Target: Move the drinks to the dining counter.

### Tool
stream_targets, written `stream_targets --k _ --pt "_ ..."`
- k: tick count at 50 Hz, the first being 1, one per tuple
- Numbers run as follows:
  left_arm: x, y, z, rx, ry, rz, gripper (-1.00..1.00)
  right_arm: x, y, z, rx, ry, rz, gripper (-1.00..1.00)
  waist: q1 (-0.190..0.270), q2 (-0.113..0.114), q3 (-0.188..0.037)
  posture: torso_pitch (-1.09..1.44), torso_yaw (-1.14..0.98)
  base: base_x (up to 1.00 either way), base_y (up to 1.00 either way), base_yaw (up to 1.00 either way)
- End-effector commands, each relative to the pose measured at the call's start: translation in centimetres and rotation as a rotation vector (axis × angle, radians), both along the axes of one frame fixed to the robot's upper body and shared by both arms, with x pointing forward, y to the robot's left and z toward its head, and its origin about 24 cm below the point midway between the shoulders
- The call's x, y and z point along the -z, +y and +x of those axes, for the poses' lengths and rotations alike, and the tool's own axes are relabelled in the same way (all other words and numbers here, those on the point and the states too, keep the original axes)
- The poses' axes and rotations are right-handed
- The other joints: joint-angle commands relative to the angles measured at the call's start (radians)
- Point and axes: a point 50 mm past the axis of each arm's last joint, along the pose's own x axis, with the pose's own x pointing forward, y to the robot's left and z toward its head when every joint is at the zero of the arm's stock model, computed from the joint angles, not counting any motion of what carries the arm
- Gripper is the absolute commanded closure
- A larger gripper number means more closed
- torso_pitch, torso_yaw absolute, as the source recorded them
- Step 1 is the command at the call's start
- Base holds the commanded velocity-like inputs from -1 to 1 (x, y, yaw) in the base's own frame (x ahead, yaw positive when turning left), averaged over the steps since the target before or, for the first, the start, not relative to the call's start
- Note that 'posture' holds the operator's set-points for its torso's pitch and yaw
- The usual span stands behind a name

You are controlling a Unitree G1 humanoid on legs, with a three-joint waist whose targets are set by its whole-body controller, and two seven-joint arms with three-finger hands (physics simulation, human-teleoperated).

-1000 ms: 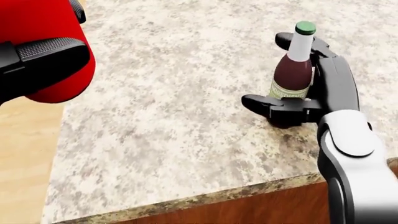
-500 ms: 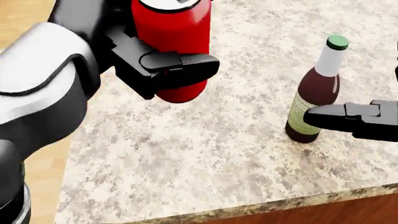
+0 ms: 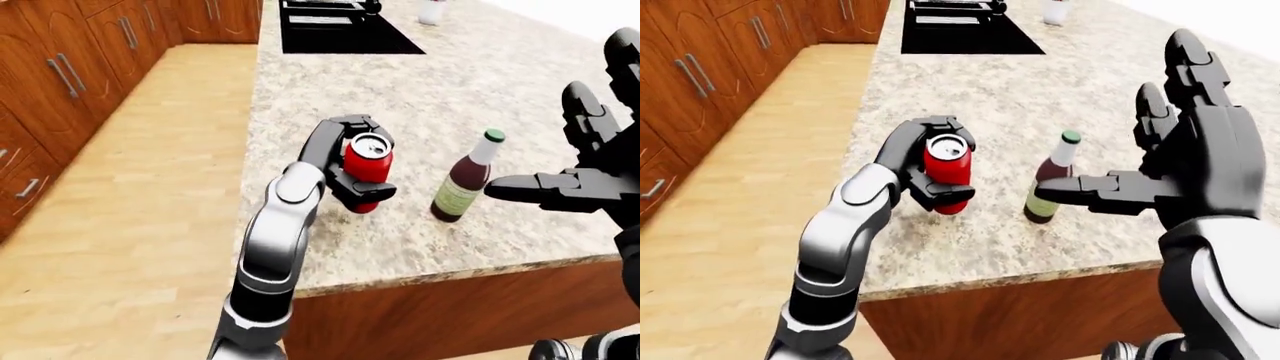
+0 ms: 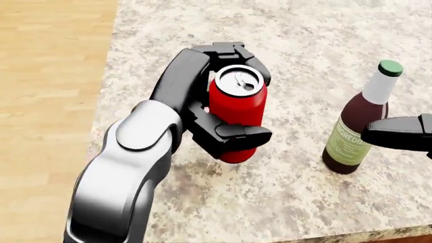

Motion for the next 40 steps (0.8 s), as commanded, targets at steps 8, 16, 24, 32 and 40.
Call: stream_targets --k 8,16,24,32,40 --pt "-0.7 -0.5 -0.1 0.029 -0.072 -0.032 0.44 -0.4 0.9 -0.6 -0.022 -0.059 -0.019 -1.0 0.002 -0.014 -0.024 0.0 0.0 0.0 0.0 0.0" --pt "0.4 -0.9 -0.3 0.05 -0.051 -0.006 -0.44 -0.4 1.1 -0.6 -0.024 -0.058 -0.022 -1.0 0.004 -0.02 -0.022 0.0 0.0 0.0 0.0 0.0" --pt "0.6 -1.0 -0.5 0.052 -0.044 -0.01 -1.0 -0.4 1.1 -0.6 -0.019 -0.06 -0.025 -1.0 0.005 -0.024 -0.023 0.0 0.0 0.0 0.0 0.0" --pt "-0.2 -0.3 -0.8 0.044 -0.044 -0.014 -1.0 -0.7 1.2 -0.8 -0.028 -0.068 -0.03 -1.0 0.003 -0.024 -0.023 0.0 0.0 0.0 0.0 0.0" --pt "-2.4 1.4 -1.5 0.001 -0.073 -0.051 -1.0 -0.9 1.3 -1.0 -0.028 -0.07 -0.043 -1.0 -0.009 0.001 -0.055 0.0 0.0 -0.13 0.0 0.0"
